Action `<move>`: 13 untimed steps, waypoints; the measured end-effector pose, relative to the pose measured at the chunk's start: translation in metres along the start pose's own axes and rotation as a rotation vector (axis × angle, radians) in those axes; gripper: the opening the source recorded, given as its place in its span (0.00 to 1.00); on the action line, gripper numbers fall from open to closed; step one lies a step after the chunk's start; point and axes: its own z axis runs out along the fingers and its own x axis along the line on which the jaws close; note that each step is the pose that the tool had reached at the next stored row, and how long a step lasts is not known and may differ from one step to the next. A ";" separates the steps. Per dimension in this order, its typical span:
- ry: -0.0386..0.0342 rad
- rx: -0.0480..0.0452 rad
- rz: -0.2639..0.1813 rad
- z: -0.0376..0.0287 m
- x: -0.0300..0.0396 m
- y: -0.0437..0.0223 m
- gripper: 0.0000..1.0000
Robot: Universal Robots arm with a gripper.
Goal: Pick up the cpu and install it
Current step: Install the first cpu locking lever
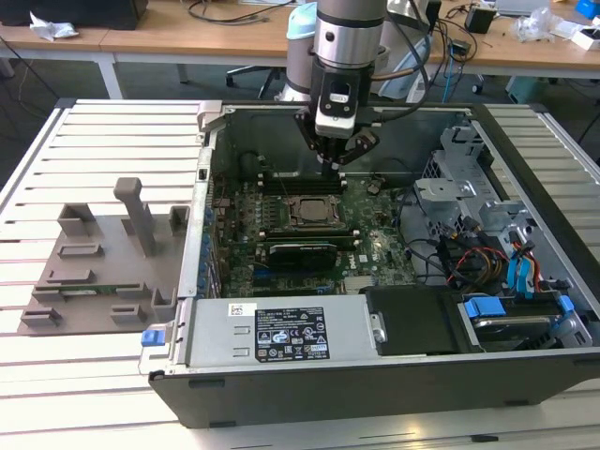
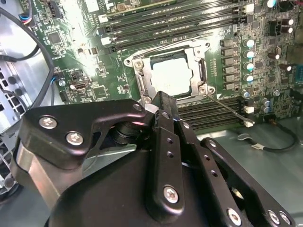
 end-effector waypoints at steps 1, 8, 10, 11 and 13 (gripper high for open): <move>-0.0006 -0.0006 -0.011 0.0000 0.0000 0.0000 0.11; -0.0032 -0.0030 -0.056 0.0000 0.0000 0.0000 0.11; -0.0040 -0.0037 -0.071 0.0000 0.0000 0.0000 0.11; -0.0046 -0.0043 -0.081 0.0000 0.0000 0.0000 0.11; -0.0054 -0.0049 -0.094 0.0000 0.0000 0.0000 0.11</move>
